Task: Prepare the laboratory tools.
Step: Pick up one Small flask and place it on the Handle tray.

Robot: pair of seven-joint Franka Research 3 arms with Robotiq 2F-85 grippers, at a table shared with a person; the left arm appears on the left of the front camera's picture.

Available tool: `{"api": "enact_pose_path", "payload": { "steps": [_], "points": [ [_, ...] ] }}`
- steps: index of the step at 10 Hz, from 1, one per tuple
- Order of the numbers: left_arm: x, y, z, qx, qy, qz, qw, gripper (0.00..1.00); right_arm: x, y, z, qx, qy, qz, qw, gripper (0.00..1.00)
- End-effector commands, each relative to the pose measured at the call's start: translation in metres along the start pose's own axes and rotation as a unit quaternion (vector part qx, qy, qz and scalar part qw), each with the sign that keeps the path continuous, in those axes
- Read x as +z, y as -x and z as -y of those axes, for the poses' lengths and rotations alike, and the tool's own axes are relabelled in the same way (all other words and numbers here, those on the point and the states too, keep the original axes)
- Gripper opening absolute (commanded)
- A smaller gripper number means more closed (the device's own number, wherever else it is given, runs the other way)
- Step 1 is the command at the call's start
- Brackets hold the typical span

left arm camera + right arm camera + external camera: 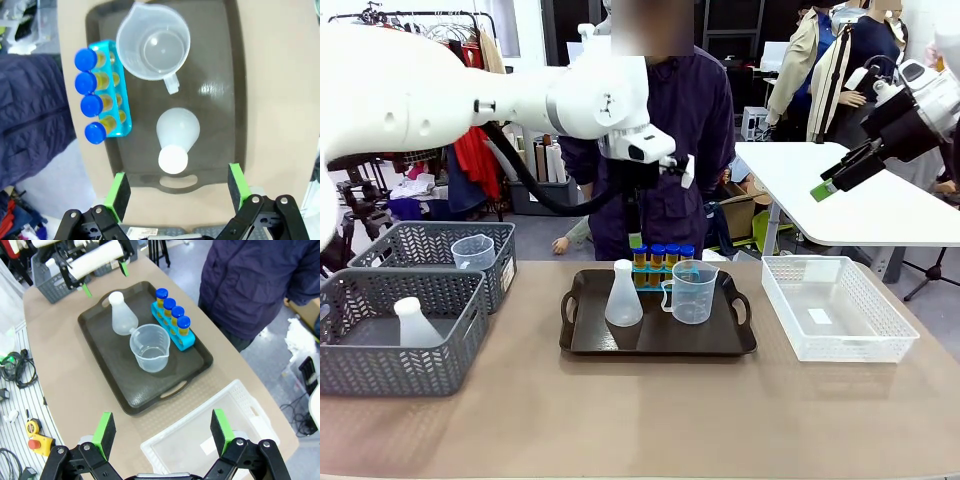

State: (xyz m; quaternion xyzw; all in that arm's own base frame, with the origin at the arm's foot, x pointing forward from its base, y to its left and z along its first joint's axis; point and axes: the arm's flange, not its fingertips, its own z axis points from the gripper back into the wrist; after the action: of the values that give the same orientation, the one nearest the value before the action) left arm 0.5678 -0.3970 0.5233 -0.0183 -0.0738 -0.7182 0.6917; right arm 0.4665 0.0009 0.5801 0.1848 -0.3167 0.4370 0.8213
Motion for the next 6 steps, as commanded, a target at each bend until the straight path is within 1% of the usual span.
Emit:
{"api": "enact_pose_path", "payload": {
  "steps": [1, 2, 3, 5, 6],
  "points": [
    [0.026, 0.019, 0.010, -0.017, 0.004, 0.064, 0.998, 1.00, 0.001, -0.001, 0.000, 0.001, -0.005, 0.009, 1.000, 1.00],
    [0.043, 0.024, 0.019, -0.021, -0.005, 0.093, 0.995, 1.00, 0.001, -0.001, 0.000, 0.001, -0.005, 0.009, 1.000, 1.00],
    [0.058, 0.029, 0.022, -0.019, -0.028, 0.116, 0.993, 1.00, 0.001, -0.001, 0.000, 0.001, -0.005, 0.009, 1.000, 1.00],
    [0.096, 0.044, 0.031, -0.025, -0.056, 0.166, 0.984, 1.00, 0.001, -0.001, 0.000, 0.001, -0.005, 0.009, 1.000, 1.00],
    [0.111, 0.053, 0.035, -0.027, -0.078, 0.179, 0.980, 1.00, 0.001, -0.001, 0.000, 0.001, -0.005, 0.009, 1.000, 1.00]
  ]
}}
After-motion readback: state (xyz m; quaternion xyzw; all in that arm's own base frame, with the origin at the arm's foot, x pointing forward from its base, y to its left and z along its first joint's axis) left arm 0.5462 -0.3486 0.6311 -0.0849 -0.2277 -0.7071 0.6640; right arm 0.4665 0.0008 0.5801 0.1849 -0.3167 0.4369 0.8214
